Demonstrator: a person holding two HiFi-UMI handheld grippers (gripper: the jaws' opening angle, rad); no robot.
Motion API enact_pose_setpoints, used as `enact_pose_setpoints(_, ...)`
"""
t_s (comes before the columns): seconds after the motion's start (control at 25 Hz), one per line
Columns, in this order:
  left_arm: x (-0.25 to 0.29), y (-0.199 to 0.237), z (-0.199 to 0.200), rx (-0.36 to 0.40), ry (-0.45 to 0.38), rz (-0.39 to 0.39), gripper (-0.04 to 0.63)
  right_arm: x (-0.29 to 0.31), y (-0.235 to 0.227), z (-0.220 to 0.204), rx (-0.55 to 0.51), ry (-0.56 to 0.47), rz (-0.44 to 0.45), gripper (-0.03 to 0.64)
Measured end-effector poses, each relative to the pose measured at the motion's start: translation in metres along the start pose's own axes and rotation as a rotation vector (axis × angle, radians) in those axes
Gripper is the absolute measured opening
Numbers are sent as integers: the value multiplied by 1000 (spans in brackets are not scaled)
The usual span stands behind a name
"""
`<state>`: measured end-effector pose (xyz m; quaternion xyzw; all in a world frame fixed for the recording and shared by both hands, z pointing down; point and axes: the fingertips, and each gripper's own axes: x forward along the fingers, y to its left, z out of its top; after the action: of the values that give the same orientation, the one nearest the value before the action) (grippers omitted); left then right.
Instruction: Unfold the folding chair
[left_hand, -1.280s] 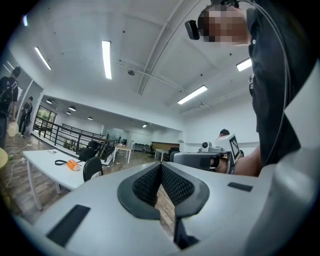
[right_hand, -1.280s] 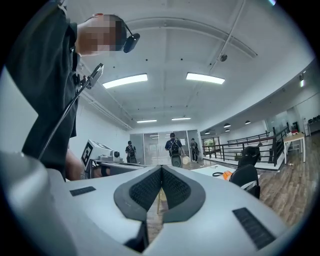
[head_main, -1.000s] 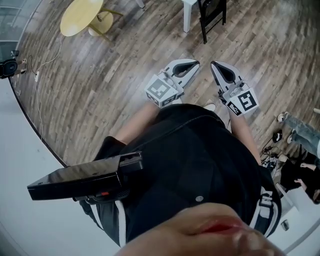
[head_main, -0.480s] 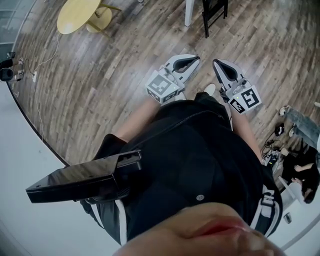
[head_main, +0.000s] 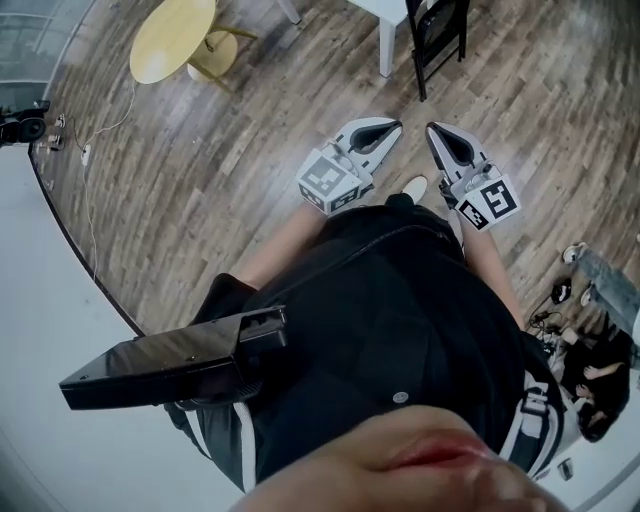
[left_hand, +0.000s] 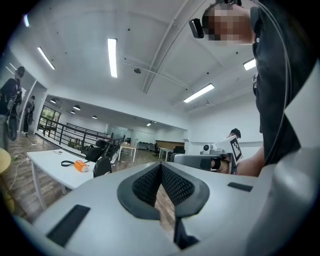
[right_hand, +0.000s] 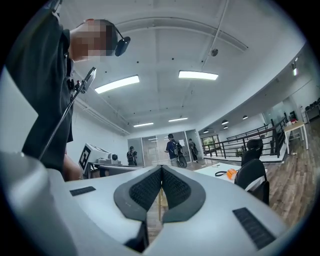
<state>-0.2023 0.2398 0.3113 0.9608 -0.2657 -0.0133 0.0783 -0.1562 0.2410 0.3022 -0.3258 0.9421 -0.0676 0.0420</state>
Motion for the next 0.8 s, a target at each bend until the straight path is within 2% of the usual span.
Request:
enact_pose_setpoints(0.2, 49, 18, 18, 37, 9, 9, -3, 5, -47, 20, -45, -20, 24, -2)
enact_pose_setpoints(0.36, 93, 25, 21, 37, 25, 19, -3, 0, -79, 28, -114, -2, 50, -2)
enact_pose_setpoints(0.8, 159, 49, 15, 29, 51, 56, -3, 2, -151, 30, -96, -5, 66, -2)
